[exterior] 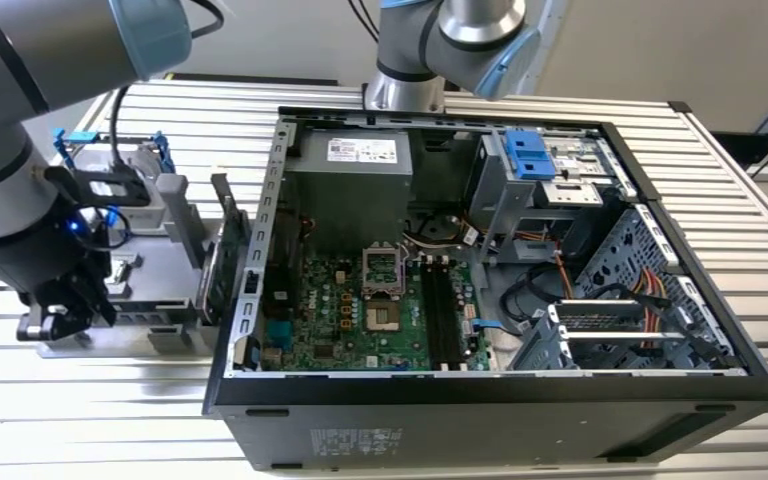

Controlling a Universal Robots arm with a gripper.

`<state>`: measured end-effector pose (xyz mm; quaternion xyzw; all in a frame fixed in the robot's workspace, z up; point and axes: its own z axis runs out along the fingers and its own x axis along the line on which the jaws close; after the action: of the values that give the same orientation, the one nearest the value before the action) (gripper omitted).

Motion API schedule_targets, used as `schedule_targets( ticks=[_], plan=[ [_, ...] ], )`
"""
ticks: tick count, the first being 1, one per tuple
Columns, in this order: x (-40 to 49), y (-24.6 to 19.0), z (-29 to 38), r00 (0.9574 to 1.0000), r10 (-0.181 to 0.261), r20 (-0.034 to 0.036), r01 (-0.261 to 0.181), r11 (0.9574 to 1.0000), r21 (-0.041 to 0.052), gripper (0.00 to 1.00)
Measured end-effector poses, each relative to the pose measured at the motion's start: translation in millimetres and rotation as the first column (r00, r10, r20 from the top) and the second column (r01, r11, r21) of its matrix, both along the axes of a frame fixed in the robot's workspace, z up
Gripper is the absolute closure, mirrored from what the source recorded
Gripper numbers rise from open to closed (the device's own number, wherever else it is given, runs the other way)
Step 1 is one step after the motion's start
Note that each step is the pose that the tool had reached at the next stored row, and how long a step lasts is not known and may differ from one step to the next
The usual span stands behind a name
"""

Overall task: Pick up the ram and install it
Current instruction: 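Pick up the ram and move it above insertion slot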

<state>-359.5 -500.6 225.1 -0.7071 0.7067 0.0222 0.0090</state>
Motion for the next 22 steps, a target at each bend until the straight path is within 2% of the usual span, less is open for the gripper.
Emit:
schedule_targets(
  ticks=[22],
  plan=[
    [0.0,0.0,12.3,1.0000,0.000,0.0000,0.000,1.0000,0.0000,1.00]
  ],
)
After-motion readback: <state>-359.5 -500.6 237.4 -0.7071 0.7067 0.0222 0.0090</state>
